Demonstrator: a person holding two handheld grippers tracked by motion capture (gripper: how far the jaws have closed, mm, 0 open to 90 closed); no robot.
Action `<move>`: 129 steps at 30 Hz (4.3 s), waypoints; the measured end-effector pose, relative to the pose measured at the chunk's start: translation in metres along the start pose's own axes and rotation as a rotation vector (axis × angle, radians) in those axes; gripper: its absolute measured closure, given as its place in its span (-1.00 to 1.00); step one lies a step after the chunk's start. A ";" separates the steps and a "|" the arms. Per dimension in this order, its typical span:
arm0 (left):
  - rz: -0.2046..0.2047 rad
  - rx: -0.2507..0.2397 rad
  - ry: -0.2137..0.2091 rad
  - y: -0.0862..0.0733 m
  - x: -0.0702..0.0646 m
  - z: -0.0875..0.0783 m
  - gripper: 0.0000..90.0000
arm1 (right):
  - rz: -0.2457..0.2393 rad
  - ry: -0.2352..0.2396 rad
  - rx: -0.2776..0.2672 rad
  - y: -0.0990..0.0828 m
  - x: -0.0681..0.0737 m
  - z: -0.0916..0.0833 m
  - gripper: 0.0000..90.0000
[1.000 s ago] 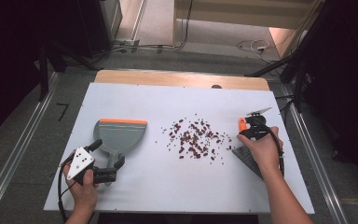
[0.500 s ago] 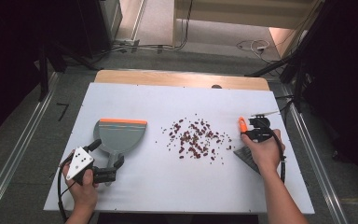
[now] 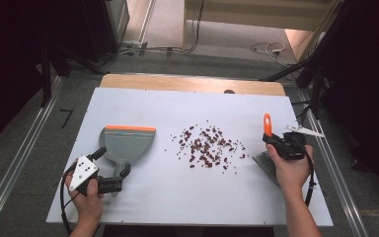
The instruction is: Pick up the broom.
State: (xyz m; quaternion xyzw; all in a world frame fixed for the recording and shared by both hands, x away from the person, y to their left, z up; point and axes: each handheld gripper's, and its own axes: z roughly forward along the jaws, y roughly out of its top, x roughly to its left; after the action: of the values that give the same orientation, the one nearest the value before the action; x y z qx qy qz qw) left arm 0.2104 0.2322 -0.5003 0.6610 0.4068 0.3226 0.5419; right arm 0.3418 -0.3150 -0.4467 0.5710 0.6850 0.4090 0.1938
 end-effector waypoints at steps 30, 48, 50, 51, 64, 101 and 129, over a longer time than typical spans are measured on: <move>0.127 -0.113 -0.041 0.039 -0.046 -0.013 -1.00 | 0.043 0.436 -0.444 0.011 0.026 -0.067 0.49; 0.079 -0.108 -0.352 0.091 -0.131 0.036 -0.95 | -0.025 0.563 -0.460 0.015 0.094 -0.077 0.49; 0.075 -0.092 -0.378 0.094 -0.140 0.043 -0.92 | -0.030 0.575 -0.462 0.014 0.100 -0.078 0.49; 0.068 -0.083 -0.384 0.095 -0.144 0.047 -0.89 | -0.032 0.580 -0.459 0.014 0.103 -0.078 0.49; 0.016 -0.018 -0.419 0.092 -0.181 0.069 -0.67 | -0.068 0.659 -0.450 0.004 0.146 -0.081 0.49; -0.048 0.034 -0.431 0.094 -0.167 0.067 0.91 | -0.131 0.706 -0.443 -0.005 0.171 -0.070 0.22; 0.049 -0.016 -0.722 0.118 -0.110 0.048 0.91 | -0.416 0.955 -0.170 0.006 0.127 -0.052 0.13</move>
State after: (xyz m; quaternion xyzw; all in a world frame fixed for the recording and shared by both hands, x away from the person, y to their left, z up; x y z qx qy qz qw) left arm 0.2234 0.1035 -0.3933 0.7376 0.1708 0.0844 0.6478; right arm 0.2723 -0.2136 -0.3858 0.1555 0.7603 0.6305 -0.0173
